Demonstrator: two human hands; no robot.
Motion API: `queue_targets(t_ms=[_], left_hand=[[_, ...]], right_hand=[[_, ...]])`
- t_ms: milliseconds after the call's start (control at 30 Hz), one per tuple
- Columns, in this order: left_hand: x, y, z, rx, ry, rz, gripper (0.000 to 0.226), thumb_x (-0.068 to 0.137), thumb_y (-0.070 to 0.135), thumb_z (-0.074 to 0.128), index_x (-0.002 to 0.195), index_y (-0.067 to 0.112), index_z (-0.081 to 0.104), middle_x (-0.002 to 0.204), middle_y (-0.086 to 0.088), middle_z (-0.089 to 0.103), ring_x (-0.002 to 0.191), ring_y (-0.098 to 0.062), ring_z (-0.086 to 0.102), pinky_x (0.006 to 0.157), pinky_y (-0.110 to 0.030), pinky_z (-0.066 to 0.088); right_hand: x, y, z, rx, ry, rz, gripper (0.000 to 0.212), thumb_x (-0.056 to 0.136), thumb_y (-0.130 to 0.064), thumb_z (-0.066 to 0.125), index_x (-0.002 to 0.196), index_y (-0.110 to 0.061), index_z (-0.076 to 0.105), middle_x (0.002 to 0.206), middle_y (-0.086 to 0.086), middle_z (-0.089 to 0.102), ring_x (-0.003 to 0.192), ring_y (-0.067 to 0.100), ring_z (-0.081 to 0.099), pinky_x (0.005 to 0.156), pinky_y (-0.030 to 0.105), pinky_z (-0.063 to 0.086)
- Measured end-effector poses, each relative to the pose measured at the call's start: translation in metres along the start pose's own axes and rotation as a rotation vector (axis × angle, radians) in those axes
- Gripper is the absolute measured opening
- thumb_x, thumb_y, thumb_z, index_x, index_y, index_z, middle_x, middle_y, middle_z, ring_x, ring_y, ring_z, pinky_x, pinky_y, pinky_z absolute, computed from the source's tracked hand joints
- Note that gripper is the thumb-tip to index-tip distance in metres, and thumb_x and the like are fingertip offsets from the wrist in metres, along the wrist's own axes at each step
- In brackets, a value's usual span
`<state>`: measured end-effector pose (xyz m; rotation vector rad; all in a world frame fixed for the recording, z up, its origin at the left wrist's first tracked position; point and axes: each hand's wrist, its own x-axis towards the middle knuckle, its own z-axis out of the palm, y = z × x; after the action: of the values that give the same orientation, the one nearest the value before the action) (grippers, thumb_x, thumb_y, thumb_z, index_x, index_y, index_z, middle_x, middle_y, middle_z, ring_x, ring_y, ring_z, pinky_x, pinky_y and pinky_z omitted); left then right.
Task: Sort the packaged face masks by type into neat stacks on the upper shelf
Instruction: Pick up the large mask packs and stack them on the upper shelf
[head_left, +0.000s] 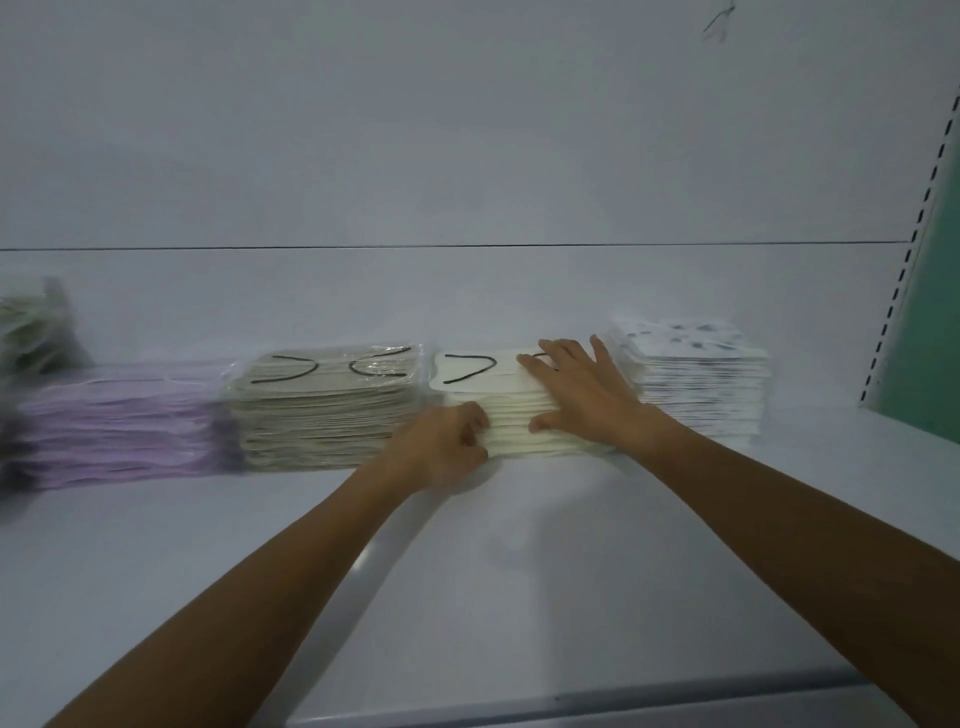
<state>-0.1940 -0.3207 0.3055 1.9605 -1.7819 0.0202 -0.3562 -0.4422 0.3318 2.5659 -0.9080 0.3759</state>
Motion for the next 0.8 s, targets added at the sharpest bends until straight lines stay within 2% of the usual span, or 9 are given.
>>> queue_targets(t_ms=[100, 167, 233, 300, 367, 500, 600, 700, 800], left_hand=[[0.002, 0.004, 0.000, -0.020, 0.076, -0.031, 0.025, 0.083, 0.019, 0.058, 0.107, 0.018, 0.061, 0.092, 0.005, 0.063, 0.096, -0.021, 0.060, 0.086, -0.031, 0.047], [0.003, 0.009, 0.001, 0.057, 0.072, -0.034, 0.022, 0.084, 0.029, 0.057, 0.104, 0.022, 0.062, 0.099, 0.003, 0.067, 0.098, -0.019, 0.060, 0.089, -0.030, 0.046], [0.004, 0.016, 0.005, 0.114, 0.042, -0.033, 0.017, 0.084, 0.037, 0.057, 0.095, 0.026, 0.064, 0.100, 0.003, 0.069, 0.099, -0.019, 0.061, 0.089, -0.031, 0.047], [0.006, 0.027, 0.010, 0.072, 0.013, -0.039, 0.014, 0.084, 0.038, 0.056, 0.085, 0.027, 0.065, 0.098, 0.003, 0.068, 0.096, -0.019, 0.061, 0.086, -0.030, 0.048], [0.007, 0.043, 0.015, -0.026, -0.012, -0.039, 0.011, 0.083, 0.035, 0.057, 0.079, 0.028, 0.064, 0.091, 0.003, 0.067, 0.092, -0.019, 0.062, 0.083, -0.032, 0.050], [0.016, 0.079, 0.026, -0.146, -0.081, 0.062, 0.009, 0.083, 0.025, 0.058, 0.078, 0.027, 0.064, 0.080, 0.007, 0.063, 0.086, -0.017, 0.062, 0.082, -0.030, 0.051], [0.029, 0.109, 0.036, -0.262, 0.047, 0.136, 0.008, 0.084, 0.018, 0.060, 0.089, 0.018, 0.066, 0.085, 0.004, 0.063, 0.086, -0.016, 0.063, 0.079, -0.025, 0.048], [0.045, 0.139, 0.043, -0.380, 0.237, 0.133, 0.018, 0.086, 0.016, 0.059, 0.103, 0.011, 0.061, 0.098, 0.000, 0.063, 0.089, -0.015, 0.060, 0.081, -0.024, 0.046], [0.060, 0.159, 0.048, -0.268, 0.355, 0.150, 0.030, 0.086, 0.015, 0.057, 0.115, 0.010, 0.054, 0.114, -0.007, 0.057, 0.102, -0.021, 0.055, 0.087, -0.035, 0.047]], right_hand=[[-0.008, 0.000, -0.004, 0.080, 0.061, 0.003, 0.090, 0.080, -0.057, 0.061, 0.150, -0.025, 0.014, 0.157, 0.004, 0.011, 0.144, 0.019, 0.006, 0.116, 0.046, -0.003], [-0.022, 0.011, -0.011, 0.098, 0.119, 0.017, 0.089, 0.079, -0.055, 0.063, 0.149, -0.026, 0.017, 0.157, 0.002, 0.013, 0.144, 0.017, 0.008, 0.117, 0.043, -0.003], [-0.040, 0.033, -0.015, 0.093, 0.162, 0.047, 0.085, 0.080, -0.050, 0.065, 0.149, -0.023, 0.022, 0.156, 0.003, 0.018, 0.144, 0.018, 0.013, 0.116, 0.041, -0.001], [-0.058, 0.059, -0.015, 0.083, 0.221, 0.078, 0.085, 0.077, -0.045, 0.071, 0.146, -0.021, 0.029, 0.153, 0.006, 0.027, 0.142, 0.023, 0.022, 0.115, 0.045, 0.006], [-0.076, 0.080, -0.013, 0.077, 0.201, 0.150, 0.088, 0.075, -0.045, 0.073, 0.146, -0.021, 0.029, 0.153, 0.007, 0.028, 0.142, 0.026, 0.022, 0.115, 0.047, 0.010], [-0.100, 0.114, -0.008, 0.111, 0.097, 0.289, 0.093, 0.074, -0.049, 0.072, 0.149, -0.028, 0.020, 0.157, 0.004, 0.014, 0.144, 0.023, 0.010, 0.115, 0.049, 0.007], [-0.105, 0.138, -0.002, 0.224, 0.156, 0.354, 0.095, 0.075, -0.054, 0.069, 0.149, -0.030, 0.017, 0.157, 0.009, 0.010, 0.144, 0.027, 0.008, 0.116, 0.049, 0.010], [-0.103, 0.158, 0.001, 0.562, 0.306, 0.509, 0.083, 0.084, -0.057, 0.055, 0.150, -0.027, 0.014, 0.158, 0.008, 0.010, 0.145, 0.025, 0.008, 0.116, 0.043, 0.014], [-0.098, 0.179, 0.002, 0.832, 0.305, 0.637, 0.073, 0.092, -0.054, 0.044, 0.151, -0.021, 0.015, 0.156, 0.007, 0.018, 0.143, 0.024, 0.018, 0.113, 0.038, 0.021]])
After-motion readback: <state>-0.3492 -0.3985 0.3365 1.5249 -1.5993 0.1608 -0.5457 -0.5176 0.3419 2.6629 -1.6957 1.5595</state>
